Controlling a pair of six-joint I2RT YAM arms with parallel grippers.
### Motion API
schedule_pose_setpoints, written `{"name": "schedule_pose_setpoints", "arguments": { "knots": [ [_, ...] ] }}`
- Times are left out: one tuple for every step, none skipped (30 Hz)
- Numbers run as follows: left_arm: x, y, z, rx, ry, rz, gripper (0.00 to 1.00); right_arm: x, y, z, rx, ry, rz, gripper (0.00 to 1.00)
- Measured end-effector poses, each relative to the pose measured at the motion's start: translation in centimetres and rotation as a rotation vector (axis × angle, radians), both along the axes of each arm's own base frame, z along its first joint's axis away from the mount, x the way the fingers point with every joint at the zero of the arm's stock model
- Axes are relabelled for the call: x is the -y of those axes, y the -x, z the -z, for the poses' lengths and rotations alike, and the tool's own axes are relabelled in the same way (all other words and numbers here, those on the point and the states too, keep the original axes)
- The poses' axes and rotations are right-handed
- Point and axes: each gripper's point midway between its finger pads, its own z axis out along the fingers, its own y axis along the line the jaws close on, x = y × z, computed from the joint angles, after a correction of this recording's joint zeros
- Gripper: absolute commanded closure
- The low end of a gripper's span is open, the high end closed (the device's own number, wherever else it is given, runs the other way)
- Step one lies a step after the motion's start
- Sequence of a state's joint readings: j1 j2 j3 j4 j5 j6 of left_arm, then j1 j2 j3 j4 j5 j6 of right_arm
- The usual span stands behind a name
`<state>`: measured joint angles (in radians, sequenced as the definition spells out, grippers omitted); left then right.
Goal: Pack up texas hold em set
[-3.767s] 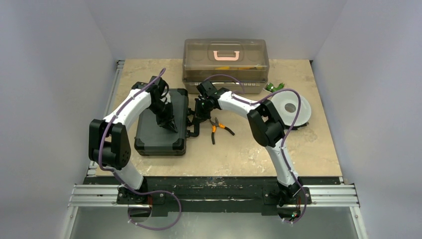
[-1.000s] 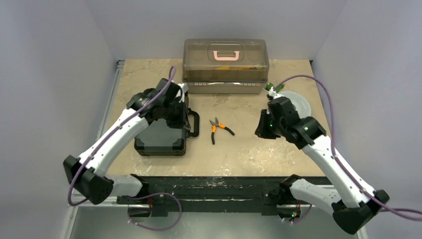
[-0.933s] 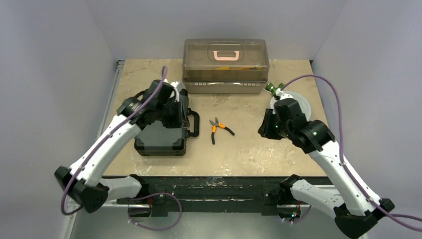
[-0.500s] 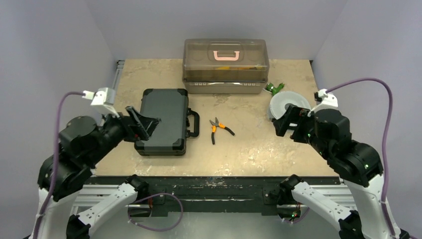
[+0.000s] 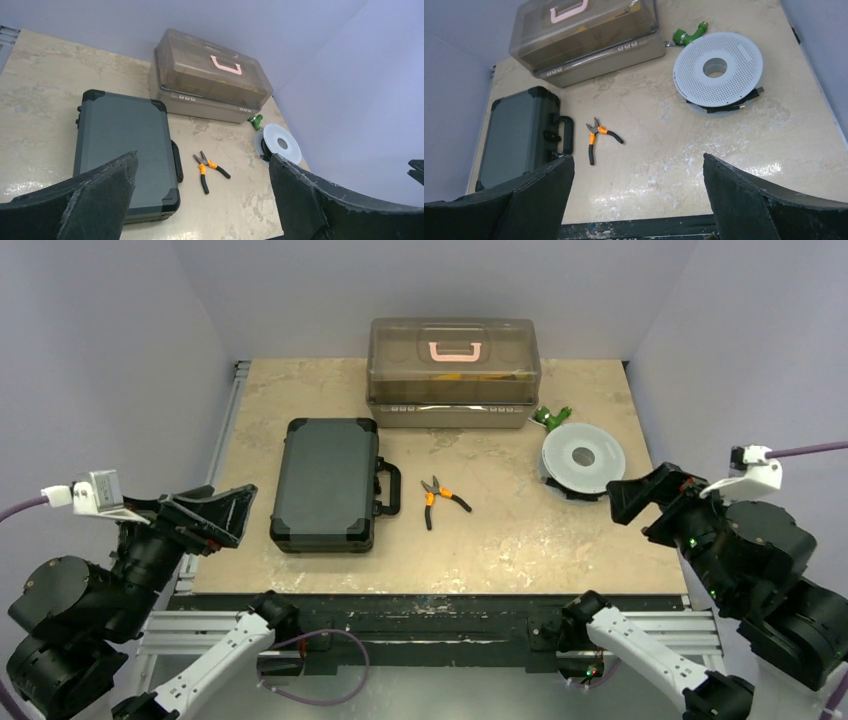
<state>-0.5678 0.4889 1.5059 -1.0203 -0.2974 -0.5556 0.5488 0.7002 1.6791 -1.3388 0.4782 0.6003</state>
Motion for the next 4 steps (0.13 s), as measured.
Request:
{"name": "schedule_pose_setpoints", "arguments": {
  "knots": [
    [-0.28,0.23,-0.17,0.009,0.006,-0.006,0.0,0.18,0.16,-0.31,0.01,-0.004,0.004,0.01],
    [-0.46,0.38,-0.3,0.015,0.01,-0.01,0.0,0.34,0.37,-0.68,0.021,-0.011,0.006,0.01],
    [-0.56,0.44,-0.39,0.018,0.011,-0.014,0.0,0.41,0.55,-1.03,0.036,-0.019,0.003,0.01],
    [-0.62,0.46,-0.46,0.02,0.013,-0.016,0.0,0.49,0.71,-1.12,0.042,-0.023,0.002,0.01]
  ]
}}
